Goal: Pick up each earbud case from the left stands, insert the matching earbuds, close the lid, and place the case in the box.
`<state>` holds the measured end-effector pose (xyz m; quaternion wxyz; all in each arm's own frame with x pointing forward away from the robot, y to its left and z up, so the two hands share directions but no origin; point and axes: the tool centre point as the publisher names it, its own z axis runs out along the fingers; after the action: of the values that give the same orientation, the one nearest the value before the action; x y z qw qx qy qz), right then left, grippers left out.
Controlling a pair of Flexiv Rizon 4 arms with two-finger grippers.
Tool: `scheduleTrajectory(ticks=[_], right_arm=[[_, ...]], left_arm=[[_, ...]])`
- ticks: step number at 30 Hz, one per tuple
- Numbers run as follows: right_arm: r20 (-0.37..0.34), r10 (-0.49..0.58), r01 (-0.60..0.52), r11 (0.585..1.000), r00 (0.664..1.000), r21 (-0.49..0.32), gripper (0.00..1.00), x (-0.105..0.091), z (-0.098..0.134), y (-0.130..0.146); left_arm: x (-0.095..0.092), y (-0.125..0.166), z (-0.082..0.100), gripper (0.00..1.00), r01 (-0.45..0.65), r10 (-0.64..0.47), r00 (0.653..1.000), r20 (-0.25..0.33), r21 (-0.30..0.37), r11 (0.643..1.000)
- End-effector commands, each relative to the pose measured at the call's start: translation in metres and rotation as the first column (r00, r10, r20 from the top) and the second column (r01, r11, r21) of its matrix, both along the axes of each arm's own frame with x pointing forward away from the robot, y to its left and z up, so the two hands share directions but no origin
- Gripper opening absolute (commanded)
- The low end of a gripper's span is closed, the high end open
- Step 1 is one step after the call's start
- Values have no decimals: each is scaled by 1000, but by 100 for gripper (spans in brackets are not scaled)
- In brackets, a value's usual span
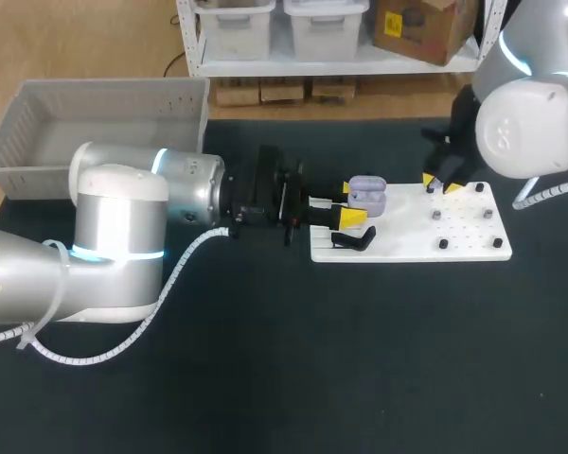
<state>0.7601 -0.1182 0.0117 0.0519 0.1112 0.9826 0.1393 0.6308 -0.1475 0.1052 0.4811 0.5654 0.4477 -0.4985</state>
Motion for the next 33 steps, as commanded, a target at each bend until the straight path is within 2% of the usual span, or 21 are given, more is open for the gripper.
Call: scheduleTrajectory(ticks=[1,3,5,6,13,22,27,33], right_arm=[[-3,1,-1,1000,1000,1,29,1,-1,1],[-2,0,0,1000,1000,3,22,2,-1,1],[-3,1,-1,1000,1000,2,2,2,-2,2],[-3,2,-2,1000,1000,1,0,2,-2,2],[8,2,-2,1000,1000,-4,0,0,8,-1],[32,22,-22,1000,999,-17,0,-11,43,1],[52,73,-70,996,996,-49,0,-27,76,8],[49,146,-144,989,988,-39,0,-51,122,19]], left_arm=[[-1,0,-1,0,-3,3,1000,2,-2,1000],[-1,0,-1,0,-3,3,1000,2,-2,1000],[-1,0,-1,0,-3,3,1000,2,-2,1000],[-1,0,-1,0,-3,3,1000,2,-2,1000],[-1,0,-1,0,-3,3,1000,2,-2,1000],[-1,0,-1,0,-3,3,1000,2,-2,1000],[-1,0,-1,0,-3,3,1000,2,-2,1000],[-1,0,-1,0,-3,3,1000,2,-2,1000]])
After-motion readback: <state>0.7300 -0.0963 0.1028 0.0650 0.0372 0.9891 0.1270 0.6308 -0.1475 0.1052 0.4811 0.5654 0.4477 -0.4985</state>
